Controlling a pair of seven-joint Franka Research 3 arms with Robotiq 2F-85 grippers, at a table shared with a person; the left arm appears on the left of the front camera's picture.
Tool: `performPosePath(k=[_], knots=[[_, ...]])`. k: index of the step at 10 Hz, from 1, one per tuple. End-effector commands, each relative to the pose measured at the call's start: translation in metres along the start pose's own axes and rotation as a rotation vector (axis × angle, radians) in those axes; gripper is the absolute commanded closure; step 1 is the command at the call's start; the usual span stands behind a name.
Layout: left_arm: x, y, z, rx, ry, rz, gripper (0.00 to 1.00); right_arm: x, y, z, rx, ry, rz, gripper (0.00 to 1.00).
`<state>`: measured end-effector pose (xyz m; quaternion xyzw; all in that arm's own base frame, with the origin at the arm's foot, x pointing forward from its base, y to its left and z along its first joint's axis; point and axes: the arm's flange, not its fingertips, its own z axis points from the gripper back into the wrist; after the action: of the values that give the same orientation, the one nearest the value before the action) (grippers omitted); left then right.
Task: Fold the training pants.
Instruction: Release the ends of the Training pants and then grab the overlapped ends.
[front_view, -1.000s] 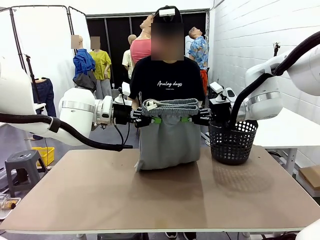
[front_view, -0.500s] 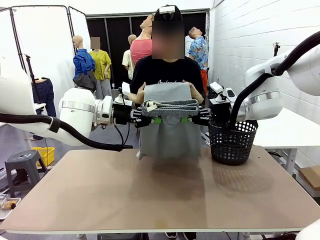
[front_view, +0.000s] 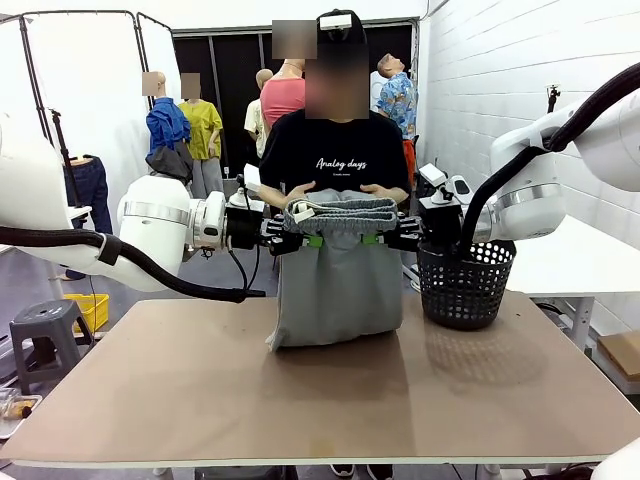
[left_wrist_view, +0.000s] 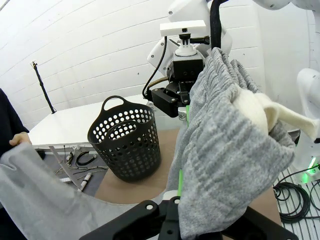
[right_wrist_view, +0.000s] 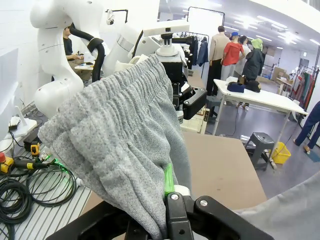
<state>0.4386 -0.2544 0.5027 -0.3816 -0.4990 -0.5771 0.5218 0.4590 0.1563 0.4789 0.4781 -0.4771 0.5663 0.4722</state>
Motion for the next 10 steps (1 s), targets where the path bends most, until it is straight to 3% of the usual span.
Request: performPosePath(k=[1,10], knots=[[0.0008,-0.0042,-0.0007,0.020,-0.015,-0.013,1.00,0.0014,0.0014,-0.0004,0.009,-0.011,0.012,1.00],[0.0008,-0.0042,-0.0007,0.020,-0.015,-0.013,1.00,0.0014,0.0014,-0.0004,0.009,-0.011,0.012,1.00]])
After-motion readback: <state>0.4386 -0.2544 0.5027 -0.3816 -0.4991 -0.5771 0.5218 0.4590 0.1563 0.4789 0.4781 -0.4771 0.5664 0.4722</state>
